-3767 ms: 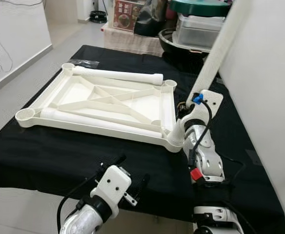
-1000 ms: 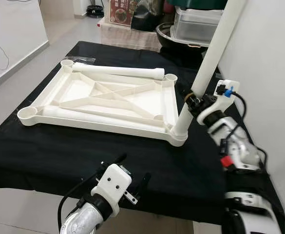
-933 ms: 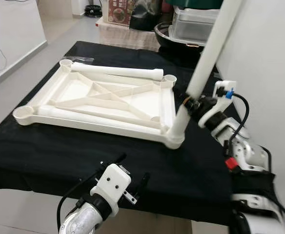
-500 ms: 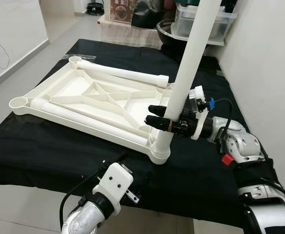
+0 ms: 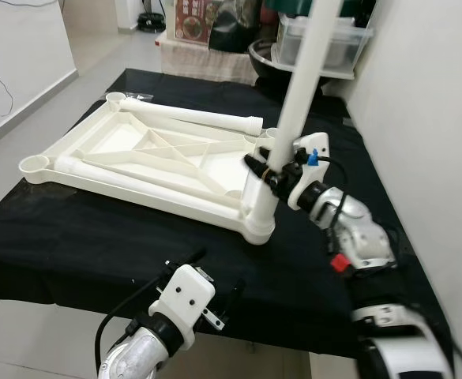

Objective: Building children table

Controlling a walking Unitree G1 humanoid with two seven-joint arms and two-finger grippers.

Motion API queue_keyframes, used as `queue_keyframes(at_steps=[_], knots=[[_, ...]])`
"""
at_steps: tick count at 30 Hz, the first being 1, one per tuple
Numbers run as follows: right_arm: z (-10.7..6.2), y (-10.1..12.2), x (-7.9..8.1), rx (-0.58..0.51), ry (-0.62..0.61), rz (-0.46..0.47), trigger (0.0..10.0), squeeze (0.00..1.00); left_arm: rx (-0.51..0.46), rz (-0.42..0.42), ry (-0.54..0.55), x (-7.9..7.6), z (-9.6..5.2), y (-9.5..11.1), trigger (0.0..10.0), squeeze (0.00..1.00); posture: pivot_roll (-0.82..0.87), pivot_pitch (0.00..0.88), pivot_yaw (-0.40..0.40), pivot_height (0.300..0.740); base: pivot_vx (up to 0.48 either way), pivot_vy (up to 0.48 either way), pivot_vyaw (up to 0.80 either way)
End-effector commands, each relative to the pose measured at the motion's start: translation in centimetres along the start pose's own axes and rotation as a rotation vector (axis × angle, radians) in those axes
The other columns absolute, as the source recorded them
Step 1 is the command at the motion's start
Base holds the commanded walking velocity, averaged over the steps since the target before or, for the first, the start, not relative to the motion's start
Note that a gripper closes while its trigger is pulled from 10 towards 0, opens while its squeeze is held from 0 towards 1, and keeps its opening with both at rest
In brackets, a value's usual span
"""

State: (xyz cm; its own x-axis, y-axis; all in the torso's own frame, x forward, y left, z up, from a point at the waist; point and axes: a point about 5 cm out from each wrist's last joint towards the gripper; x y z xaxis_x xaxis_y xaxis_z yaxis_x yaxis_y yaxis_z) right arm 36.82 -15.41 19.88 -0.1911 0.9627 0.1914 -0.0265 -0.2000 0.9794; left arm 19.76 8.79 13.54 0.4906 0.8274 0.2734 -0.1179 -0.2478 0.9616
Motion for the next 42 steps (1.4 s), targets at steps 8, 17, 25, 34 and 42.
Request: queue_keyframes(at_steps=[8, 17, 25, 34, 42], knots=[[-3.5, -2.3, -3.5, 0.051, -0.608, 0.056, 0.0, 0.0, -0.002, -0.002, -0.004, 0.0, 0.0, 0.0, 10.0, 0.0, 0.11, 0.079, -0.12, 0.74, 0.0, 0.0, 0.0], [-1.2, 0.6, 0.7, -0.15, -0.322, 0.109, 10.0, 0.0, 0.0, -0.006, -0.002, 0.0, 0.0, -0.1, 10.0, 0.0, 0.11, 0.078, -0.121, 0.74, 0.0, 0.0, 0.0], [-0.5, 2.3, -1.1, -0.19, -0.101, 0.025, 10.0, 0.0, -0.001, -0.009, -0.003, 0.0, 0.2, -0.1, 10.0, 0.0, 0.1, 0.076, -0.123, 0.74, 0.0, 0.0, 0.0], [-1.1, 1.7, 0.4, -0.087, 0.333, 0.085, 10.0, 0.0, -0.001, -0.009, -0.004, -0.1, 0.2, -0.1, 10.0, 0.0, 0.1, 0.073, -0.122, 0.74, 0.0, 0.0, 0.0], [-2.3, 0.4, 2.1, 0.076, 0.701, 0.042, 10.0, 0.0, -0.001, -0.007, -0.002, 0.1, 0.3, -0.2, 10.0, 0.0, 0.08, 0.097, -0.111, 0.74, 0.0, 0.0, 0.0]])
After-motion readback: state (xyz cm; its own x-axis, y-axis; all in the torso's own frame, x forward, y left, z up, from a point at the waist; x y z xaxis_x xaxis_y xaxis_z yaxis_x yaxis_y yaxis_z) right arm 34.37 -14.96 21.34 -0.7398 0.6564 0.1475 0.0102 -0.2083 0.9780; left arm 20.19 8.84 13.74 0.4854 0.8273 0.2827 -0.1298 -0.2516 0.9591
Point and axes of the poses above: a point about 5 cm out from each wrist's last joint towards the gripper, its own z axis pointing out of the wrist towards the gripper, its own y axis along the axis of the wrist's last joint, x = y × z, and after that the axes turned 4 degrees about z, right-handed
